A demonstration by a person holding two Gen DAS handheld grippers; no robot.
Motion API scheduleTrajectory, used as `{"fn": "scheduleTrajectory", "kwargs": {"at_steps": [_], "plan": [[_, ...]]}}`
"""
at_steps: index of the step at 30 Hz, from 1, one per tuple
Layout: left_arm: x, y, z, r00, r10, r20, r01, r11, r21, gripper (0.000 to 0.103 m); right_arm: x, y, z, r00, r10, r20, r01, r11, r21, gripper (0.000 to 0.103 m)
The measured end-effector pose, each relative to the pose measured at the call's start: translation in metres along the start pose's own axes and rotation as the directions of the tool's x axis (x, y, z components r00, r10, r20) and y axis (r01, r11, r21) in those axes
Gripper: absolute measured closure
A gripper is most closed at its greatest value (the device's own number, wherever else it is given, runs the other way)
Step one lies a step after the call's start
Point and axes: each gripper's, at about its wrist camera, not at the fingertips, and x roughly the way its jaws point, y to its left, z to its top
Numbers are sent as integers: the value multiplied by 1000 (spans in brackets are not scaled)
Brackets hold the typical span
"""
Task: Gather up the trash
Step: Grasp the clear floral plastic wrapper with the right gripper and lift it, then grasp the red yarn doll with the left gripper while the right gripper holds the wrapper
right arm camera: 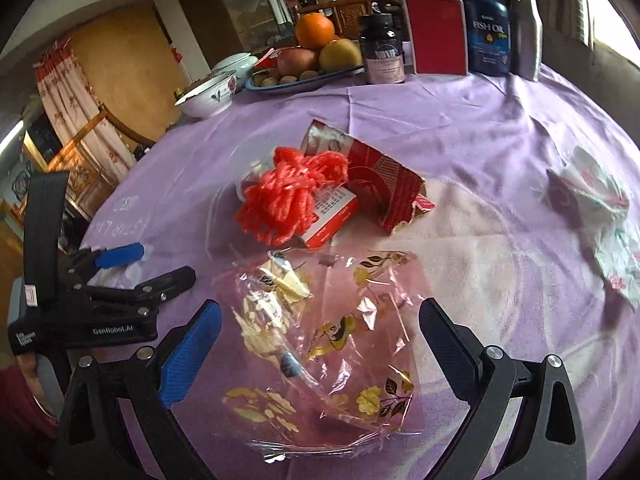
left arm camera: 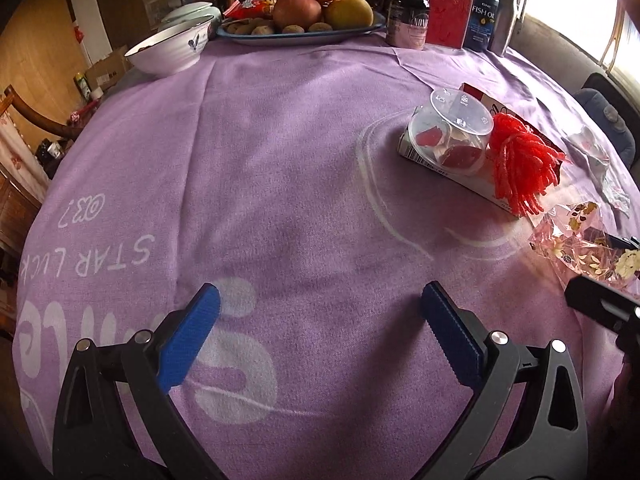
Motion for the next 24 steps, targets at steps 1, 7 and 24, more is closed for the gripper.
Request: {"fn": "scheduleTrajectory", "kwargs": {"at_steps": [1,7,24], "plan": [[0,0,0,1000,0,0,0,1000,0,5,0,-3,0,1000,8,-1,-8,1000,17,13],[0,0,0,1000,0,0,0,1000,0,5,0,-2,0,1000,26,2,-26,1000,6,46],[-16,-6,4,994,-81,79,80,996,26,6,-63,-64,-23,982,-60,177,43,995,95,19]]}}
